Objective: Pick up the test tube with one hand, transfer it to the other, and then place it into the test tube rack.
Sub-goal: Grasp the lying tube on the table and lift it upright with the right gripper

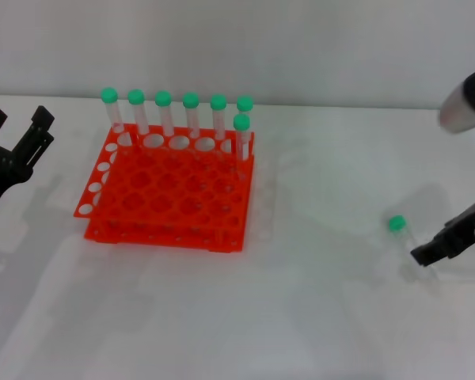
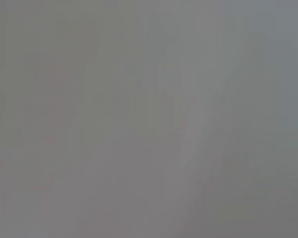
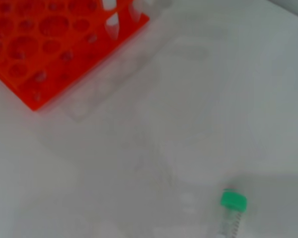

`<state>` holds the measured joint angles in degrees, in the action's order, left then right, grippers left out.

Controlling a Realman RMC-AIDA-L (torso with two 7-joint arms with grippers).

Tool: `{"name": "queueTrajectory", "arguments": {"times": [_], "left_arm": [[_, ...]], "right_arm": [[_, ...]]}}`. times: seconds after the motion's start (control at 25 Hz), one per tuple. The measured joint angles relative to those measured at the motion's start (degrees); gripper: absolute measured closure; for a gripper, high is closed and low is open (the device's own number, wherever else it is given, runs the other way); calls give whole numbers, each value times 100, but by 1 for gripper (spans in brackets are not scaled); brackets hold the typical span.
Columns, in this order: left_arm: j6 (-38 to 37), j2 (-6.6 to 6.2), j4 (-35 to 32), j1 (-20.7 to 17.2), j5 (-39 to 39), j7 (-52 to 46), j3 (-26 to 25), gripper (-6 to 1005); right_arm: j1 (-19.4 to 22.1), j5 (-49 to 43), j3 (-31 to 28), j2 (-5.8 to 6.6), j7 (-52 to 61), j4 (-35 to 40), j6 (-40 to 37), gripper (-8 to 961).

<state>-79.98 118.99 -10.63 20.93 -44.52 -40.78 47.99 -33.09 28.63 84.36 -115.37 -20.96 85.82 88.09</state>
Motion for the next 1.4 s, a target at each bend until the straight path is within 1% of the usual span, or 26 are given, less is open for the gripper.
{"name": "queueTrajectory", "arguments": {"times": [0.16, 0.48, 0.6, 0.76, 1.24, 1.4], "left_arm": [[-1, 8, 13, -2, -3, 5, 0, 160], [-3, 10, 31, -16, -5, 9, 0, 162], [-1, 10, 37, -12, -5, 9, 0, 163], [-4, 10, 30, -5, -5, 9, 0, 164], [-8, 10, 19, 7, -4, 8, 0, 168], [-8, 10, 19, 7, -4, 8, 0, 169]], "right_arm": [[-129, -196, 444, -13, 126, -457, -241, 230], [-183, -216, 580, -20, 147, -631, -416, 230], [-195, -353, 716, -31, 167, -729, -507, 230], [-255, -427, 829, -39, 192, -888, -596, 266], [-296, -476, 952, -30, 190, -986, -600, 357], [-397, -484, 952, -25, 201, -1178, -606, 477]]}}
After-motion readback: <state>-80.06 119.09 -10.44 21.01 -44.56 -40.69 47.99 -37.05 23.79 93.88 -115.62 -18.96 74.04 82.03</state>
